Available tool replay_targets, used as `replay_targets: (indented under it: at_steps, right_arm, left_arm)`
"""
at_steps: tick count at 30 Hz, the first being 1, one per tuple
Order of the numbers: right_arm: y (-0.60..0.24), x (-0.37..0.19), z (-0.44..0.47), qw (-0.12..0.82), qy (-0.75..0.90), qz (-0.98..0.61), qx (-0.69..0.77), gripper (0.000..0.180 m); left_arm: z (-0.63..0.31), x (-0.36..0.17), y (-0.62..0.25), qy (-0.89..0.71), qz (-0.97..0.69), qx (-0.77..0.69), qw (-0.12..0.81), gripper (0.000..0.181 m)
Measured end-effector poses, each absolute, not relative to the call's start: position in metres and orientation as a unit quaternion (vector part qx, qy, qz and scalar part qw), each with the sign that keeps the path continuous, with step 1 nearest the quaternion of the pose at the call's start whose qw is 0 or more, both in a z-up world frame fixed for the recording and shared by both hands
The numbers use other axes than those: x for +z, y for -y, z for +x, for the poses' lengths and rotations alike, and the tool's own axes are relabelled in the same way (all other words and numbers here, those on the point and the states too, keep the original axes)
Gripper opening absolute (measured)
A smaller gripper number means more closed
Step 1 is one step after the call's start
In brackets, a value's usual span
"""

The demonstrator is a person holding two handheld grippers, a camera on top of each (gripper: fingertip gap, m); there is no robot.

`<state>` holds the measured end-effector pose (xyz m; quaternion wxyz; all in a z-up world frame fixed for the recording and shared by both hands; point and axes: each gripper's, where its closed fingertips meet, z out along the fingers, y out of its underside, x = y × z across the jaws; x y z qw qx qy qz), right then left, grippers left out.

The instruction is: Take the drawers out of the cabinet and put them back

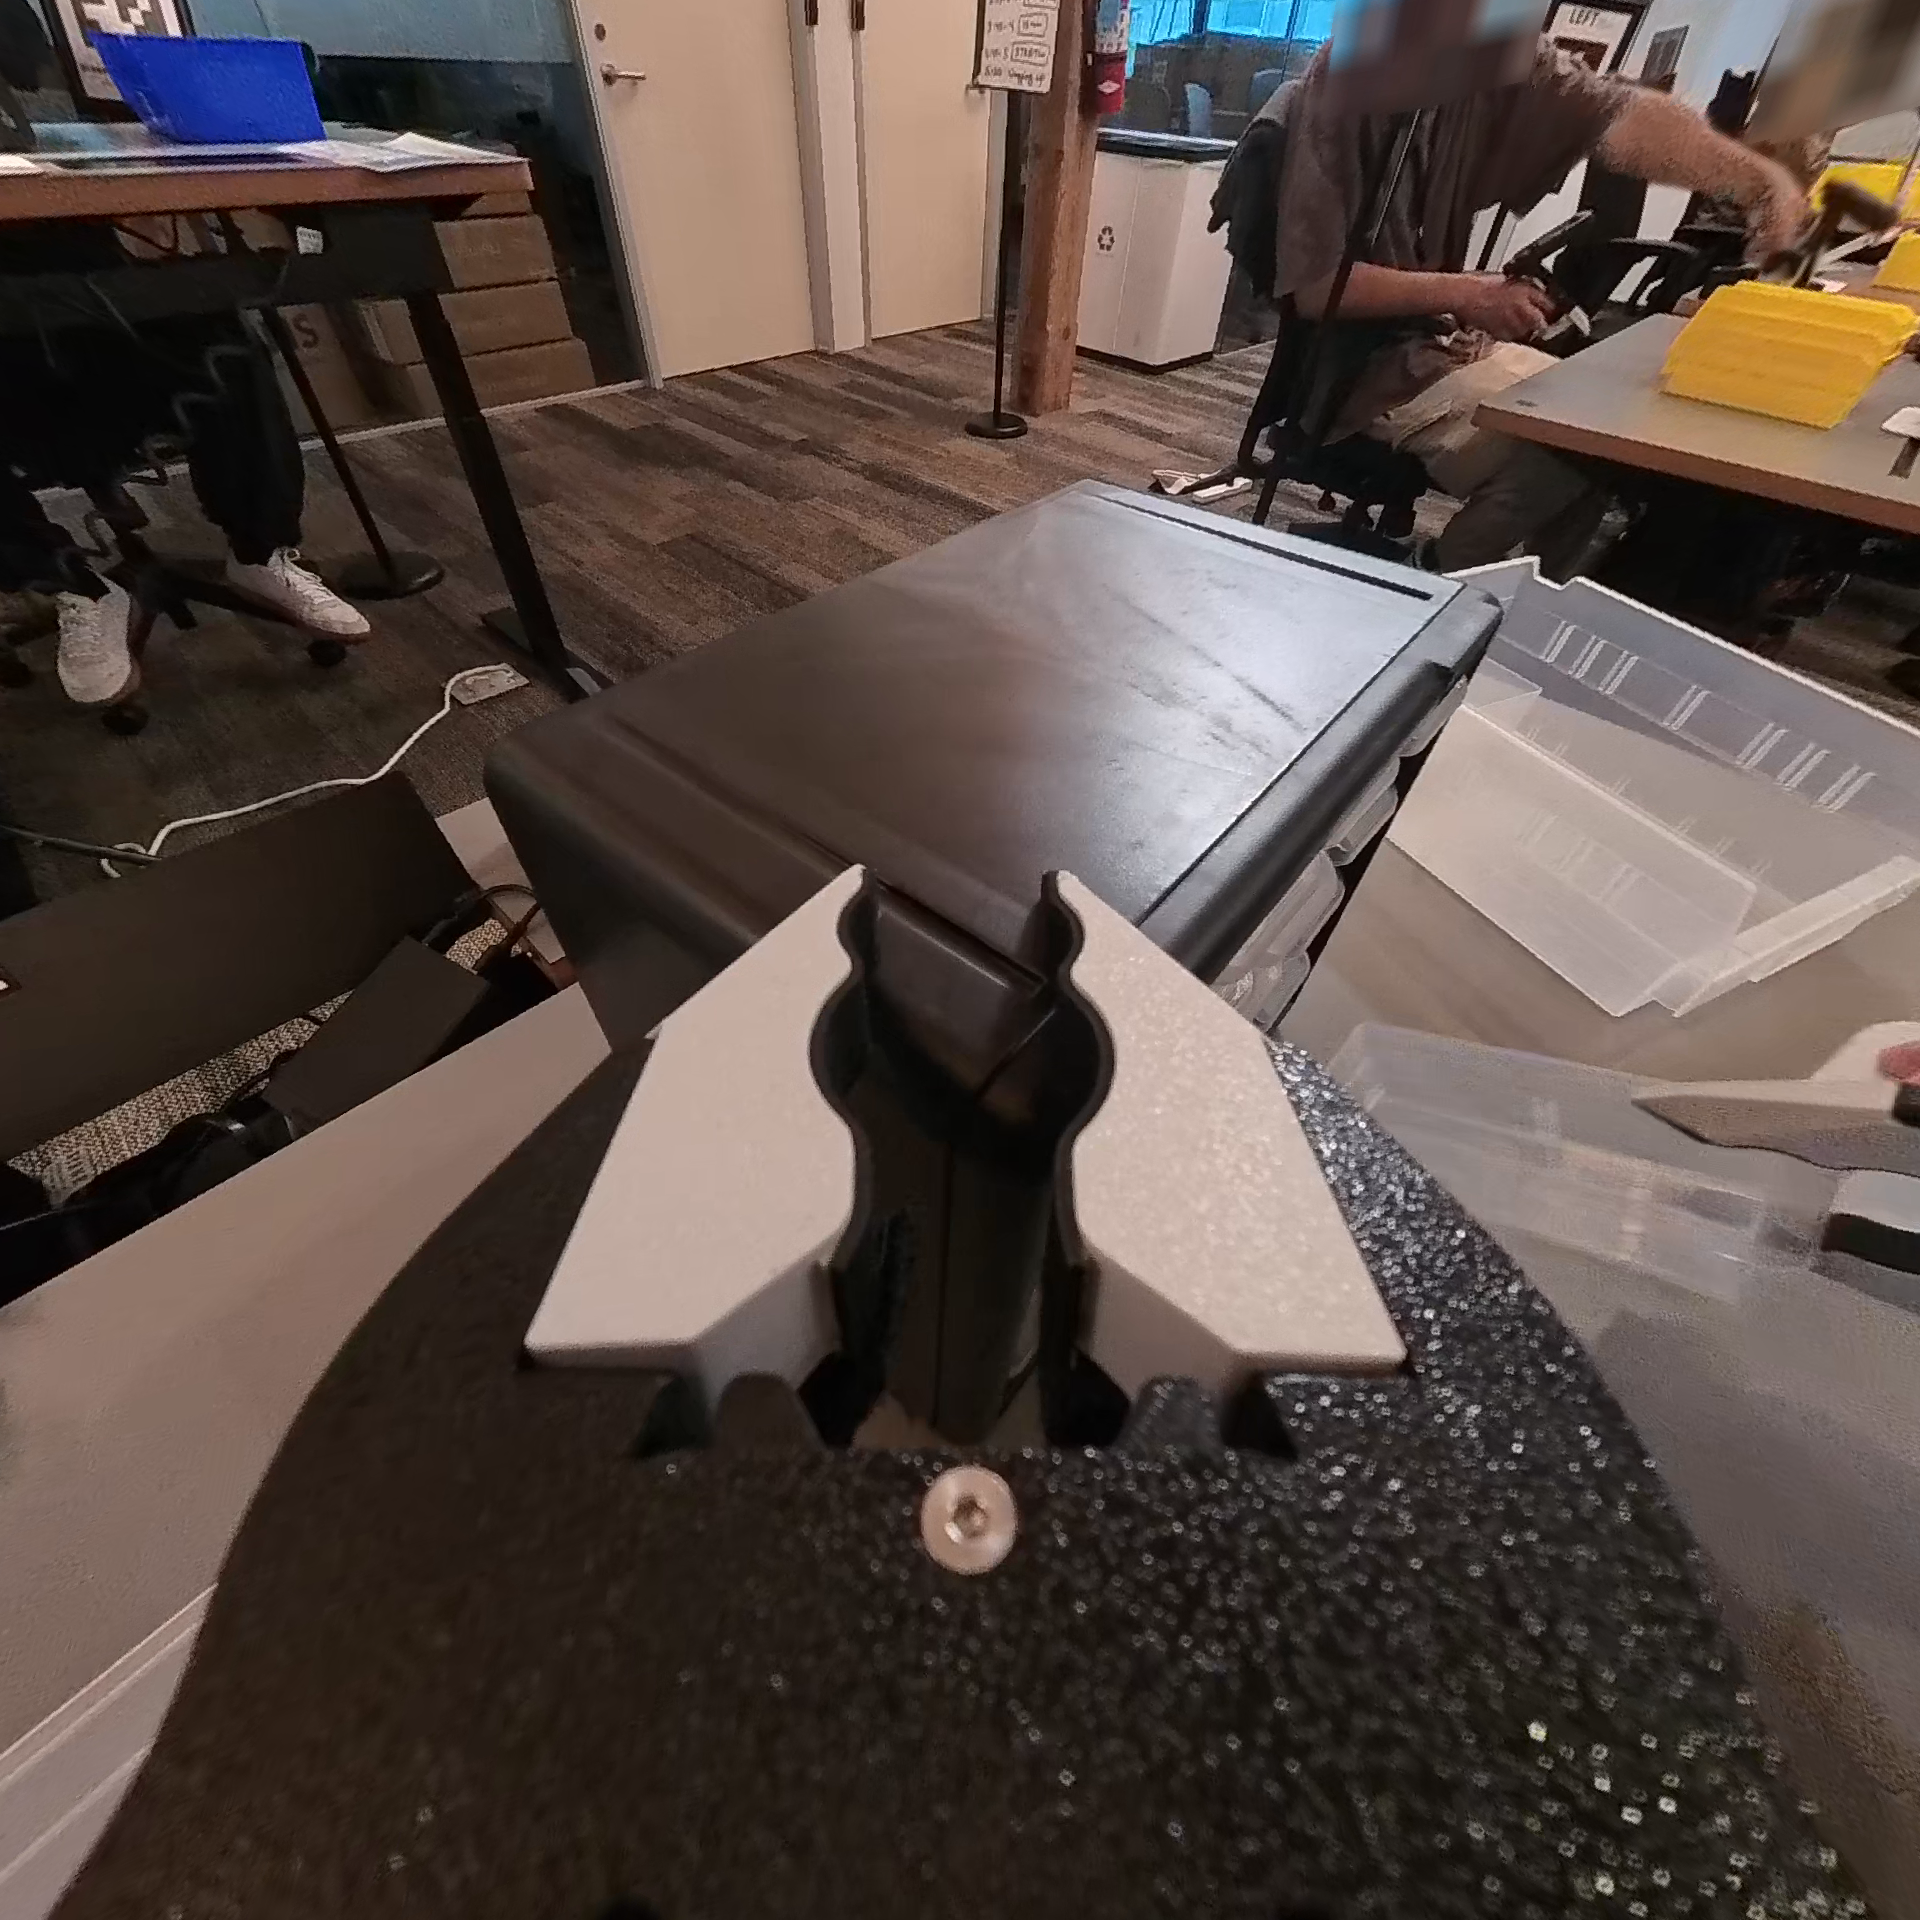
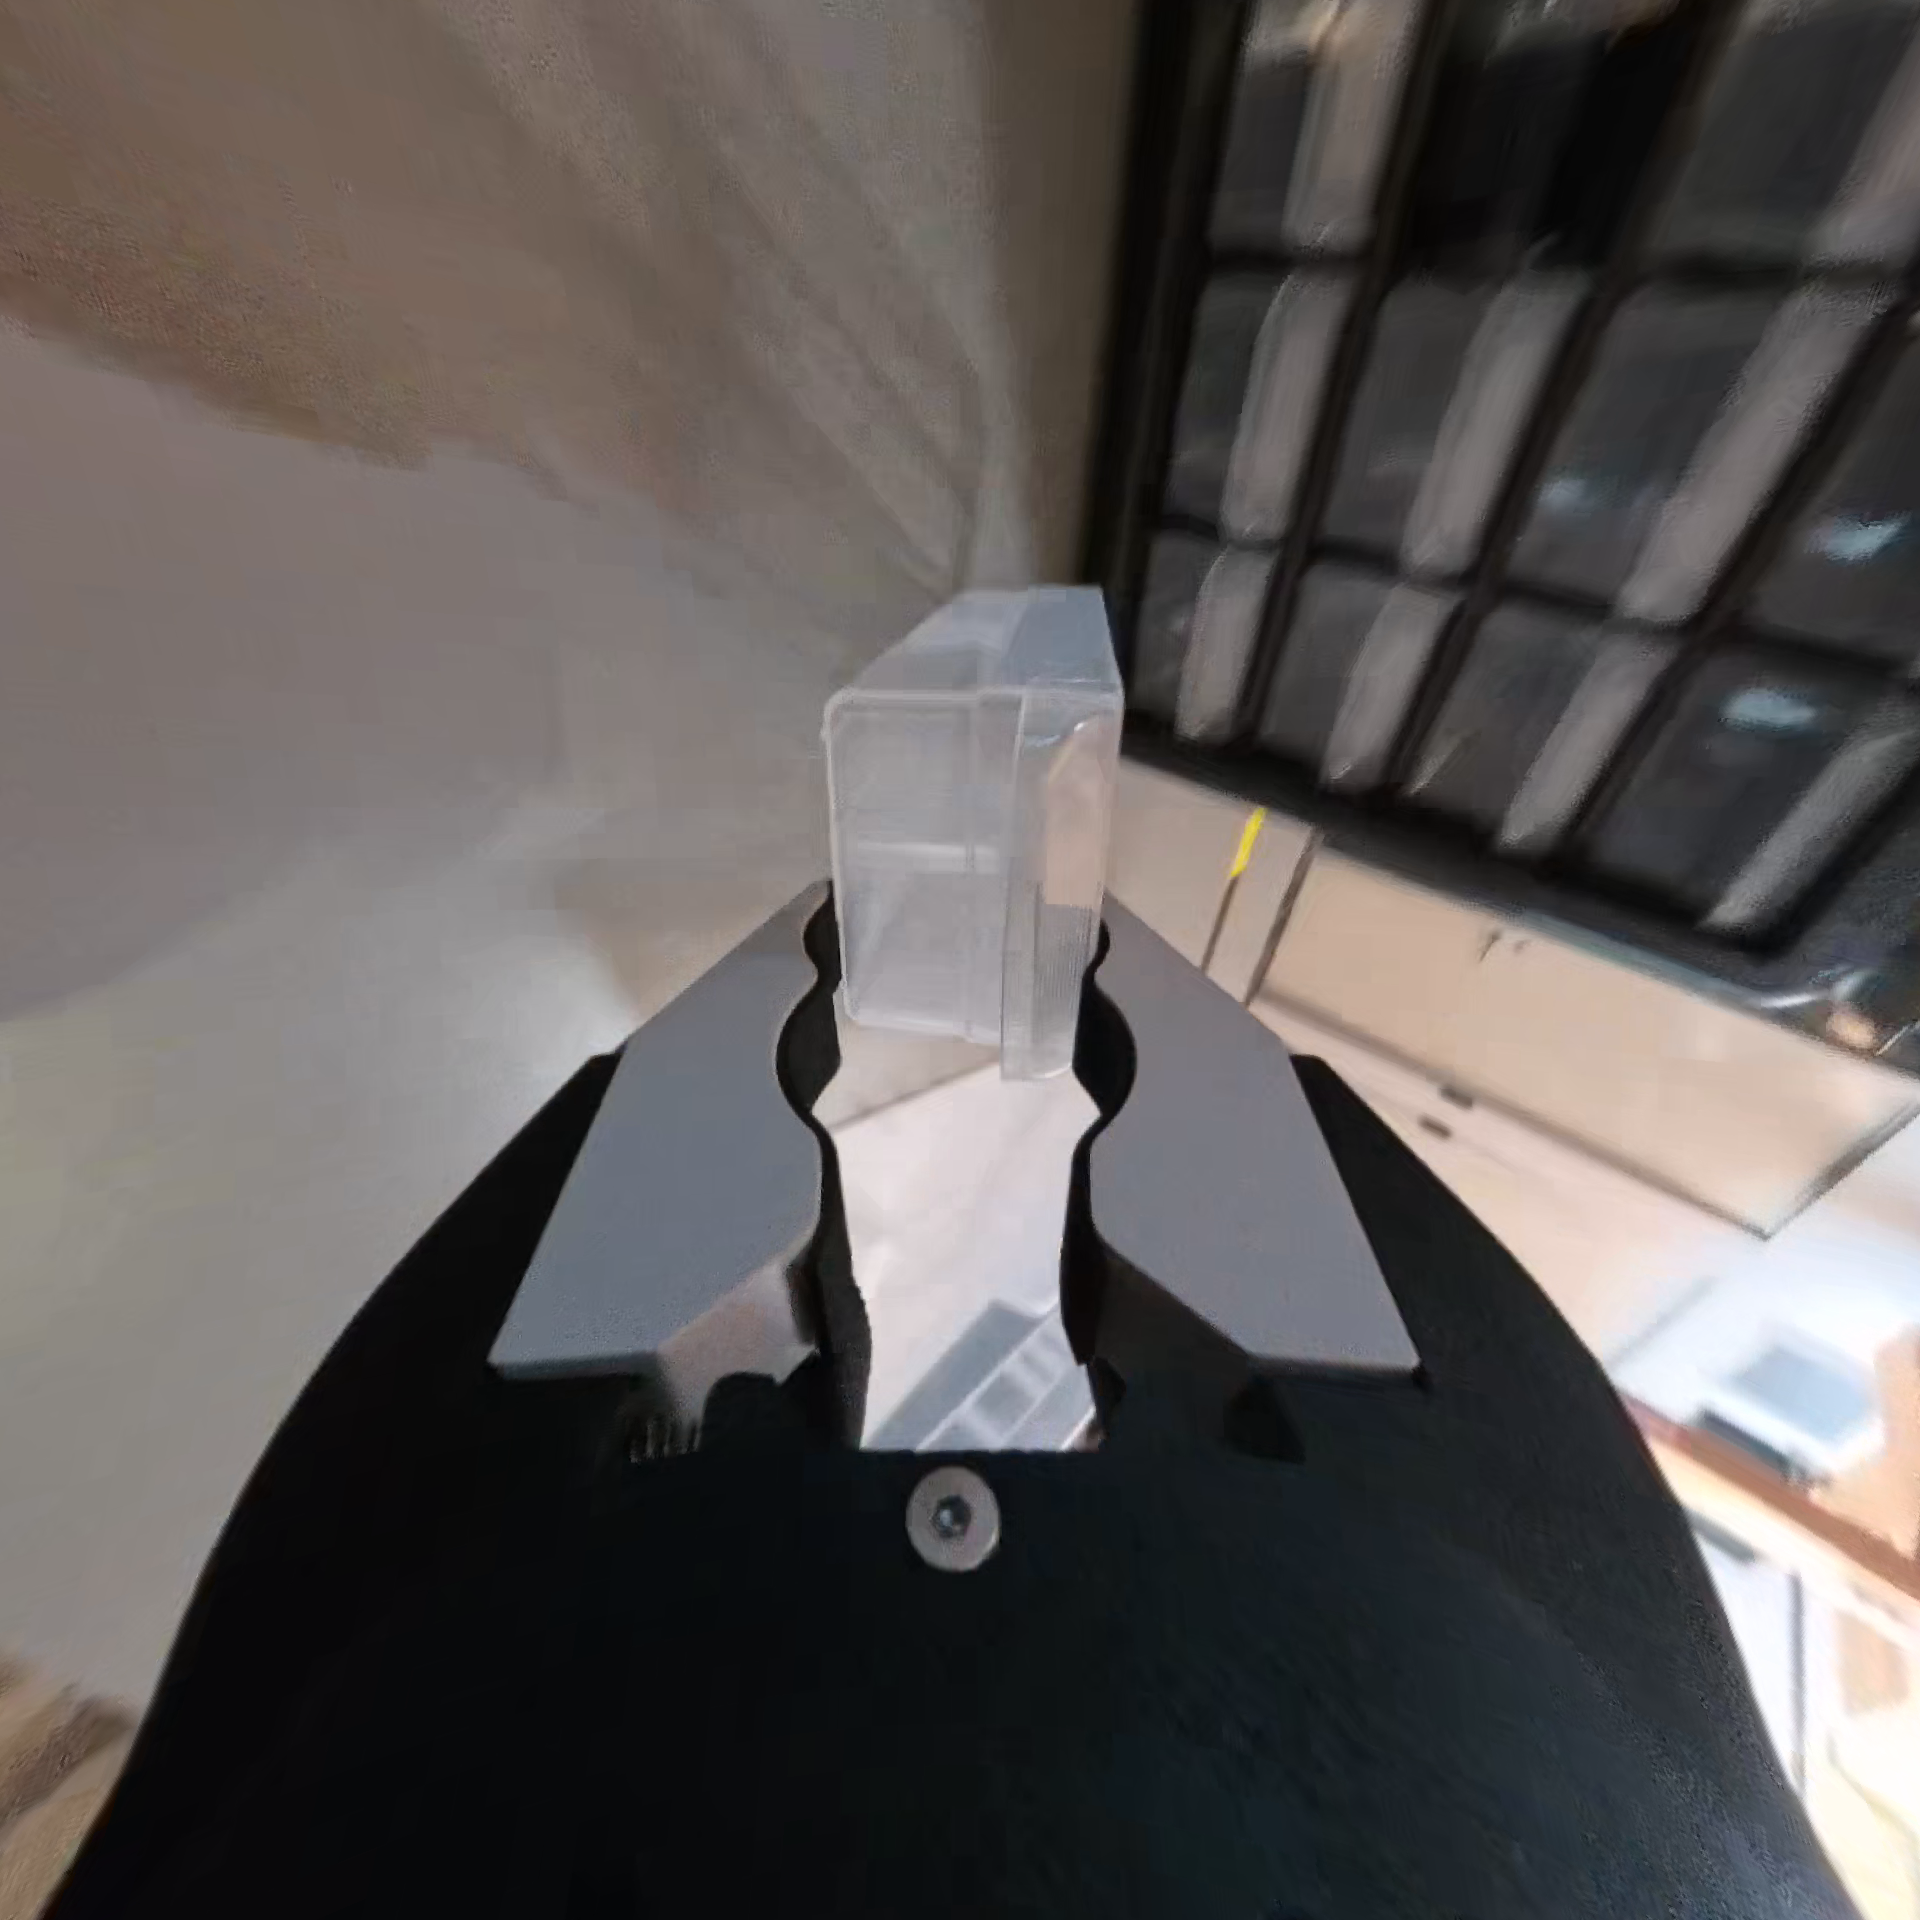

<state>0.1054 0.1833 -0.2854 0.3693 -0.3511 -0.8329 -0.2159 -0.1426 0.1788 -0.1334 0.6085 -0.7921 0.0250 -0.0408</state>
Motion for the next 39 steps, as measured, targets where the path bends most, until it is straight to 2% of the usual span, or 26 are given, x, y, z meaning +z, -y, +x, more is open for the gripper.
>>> replay_targets:
  at_steps: [3,5,7,8,12,15,18,23,26,28,29,33,39]
  right_arm:
    - [-0.182,-0.298,0.122,0.341,0.831,-0.365,-0.244,0.042]
    - [-0.163,-0.311,0.117,0.339,0.842,-0.372,-0.196,0.043]
    - [-0.136,-0.326,0.107,0.32,0.851,-0.405,-0.098,0.066]
    - [-0.126,-0.328,0.103,0.308,0.851,-0.422,-0.055,0.073]
    - [-0.127,-0.307,0.105,0.297,0.841,-0.449,0.044,0.076]
    - [-0.146,-0.305,0.124,0.267,0.878,-0.399,0.006,0.078]
    - [-0.166,-0.317,0.148,0.2,0.913,-0.343,-0.092,0.08]
    - [-0.166,-0.331,0.143,0.184,0.949,-0.229,-0.115,0.061]
    - [-0.165,-0.342,0.136,0.177,0.955,-0.203,-0.126,0.042]
    - [-0.165,-0.347,0.135,0.164,0.956,-0.203,-0.132,0.012]
    - [-0.165,-0.346,0.135,0.16,0.957,-0.203,-0.132,0.004]
    - [-0.172,-0.322,0.135,0.172,0.946,-0.242,-0.133,0.0]
    - [-0.252,-0.219,0.151,0.26,0.866,-0.405,-0.139,0.0]
  left_arm:
    - [-0.143,-0.133,-0.179,-0.025,-0.792,-0.042,0.609,0.029]
    - [-0.143,-0.133,-0.179,-0.025,-0.792,-0.041,0.609,0.029]
    - [-0.143,-0.133,-0.179,-0.024,-0.792,-0.04,0.608,0.029]
    - [-0.142,-0.133,-0.179,-0.024,-0.793,-0.04,0.608,0.028]
    - [-0.142,-0.133,-0.179,-0.024,-0.793,-0.041,0.608,0.028]
    - [-0.142,-0.133,-0.179,-0.024,-0.792,-0.042,0.608,0.028]
    - [-0.142,-0.133,-0.179,-0.025,-0.792,-0.043,0.608,0.028]
    - [-0.142,-0.133,-0.179,-0.024,-0.792,-0.043,0.608,0.028]
    - [-0.142,-0.133,-0.179,-0.024,-0.793,-0.042,0.608,0.028]
    - [-0.142,-0.133,-0.179,-0.024,-0.793,-0.042,0.607,0.028]
    - [-0.142,-0.134,-0.179,-0.024,-0.793,-0.042,0.607,0.028]
    - [-0.142,-0.133,-0.179,-0.025,-0.793,-0.043,0.608,0.028]
    - [-0.142,-0.134,-0.179,-0.024,-0.792,-0.045,0.608,0.028]
